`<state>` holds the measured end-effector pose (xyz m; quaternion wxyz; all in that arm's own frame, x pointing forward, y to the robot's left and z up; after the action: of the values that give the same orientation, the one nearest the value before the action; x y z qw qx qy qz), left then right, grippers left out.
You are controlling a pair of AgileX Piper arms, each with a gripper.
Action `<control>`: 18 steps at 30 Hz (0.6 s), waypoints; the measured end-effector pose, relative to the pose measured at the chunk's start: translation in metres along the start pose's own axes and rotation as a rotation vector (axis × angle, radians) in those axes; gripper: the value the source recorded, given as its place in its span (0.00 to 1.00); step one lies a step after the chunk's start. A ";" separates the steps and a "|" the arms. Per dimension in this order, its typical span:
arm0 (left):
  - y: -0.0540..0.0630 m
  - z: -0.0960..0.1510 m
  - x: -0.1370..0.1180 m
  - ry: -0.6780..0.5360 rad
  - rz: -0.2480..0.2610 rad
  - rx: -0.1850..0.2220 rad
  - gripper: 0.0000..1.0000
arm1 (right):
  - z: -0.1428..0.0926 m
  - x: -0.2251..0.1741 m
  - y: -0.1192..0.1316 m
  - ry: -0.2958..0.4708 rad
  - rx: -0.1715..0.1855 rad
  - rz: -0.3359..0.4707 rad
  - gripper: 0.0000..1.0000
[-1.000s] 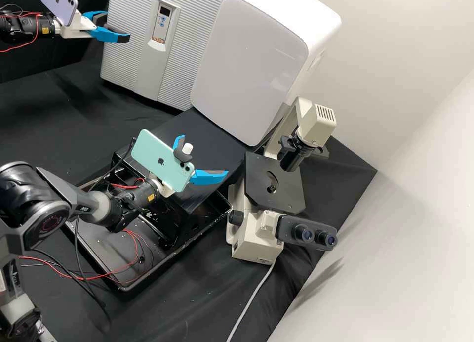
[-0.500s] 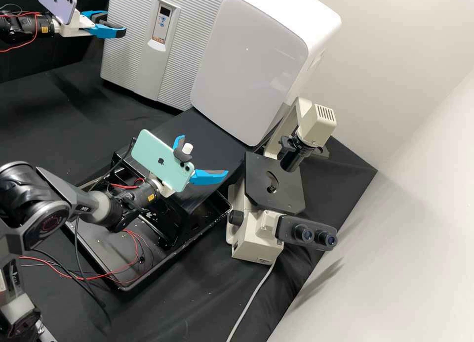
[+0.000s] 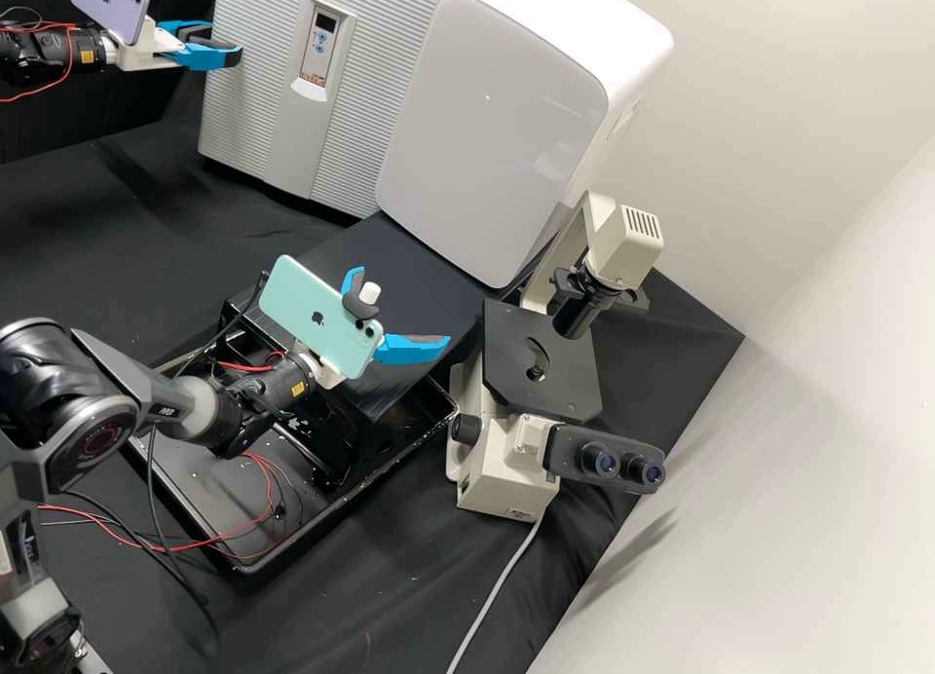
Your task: Open the incubator door
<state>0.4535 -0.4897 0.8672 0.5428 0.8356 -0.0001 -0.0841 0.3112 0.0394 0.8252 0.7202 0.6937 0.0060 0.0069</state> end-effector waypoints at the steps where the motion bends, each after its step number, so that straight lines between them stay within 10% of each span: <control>1: 0.000 0.000 0.000 0.001 0.001 -0.001 0.00 | 0.000 0.000 0.000 0.000 0.000 0.000 1.00; 18: 0.001 0.001 -0.004 0.006 -0.004 0.003 0.00 | 0.000 0.000 0.000 0.000 0.000 0.000 1.00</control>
<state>0.4500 -0.4905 0.8683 0.5415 0.8366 0.0029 -0.0825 0.3112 0.0394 0.8252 0.7202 0.6937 0.0060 0.0069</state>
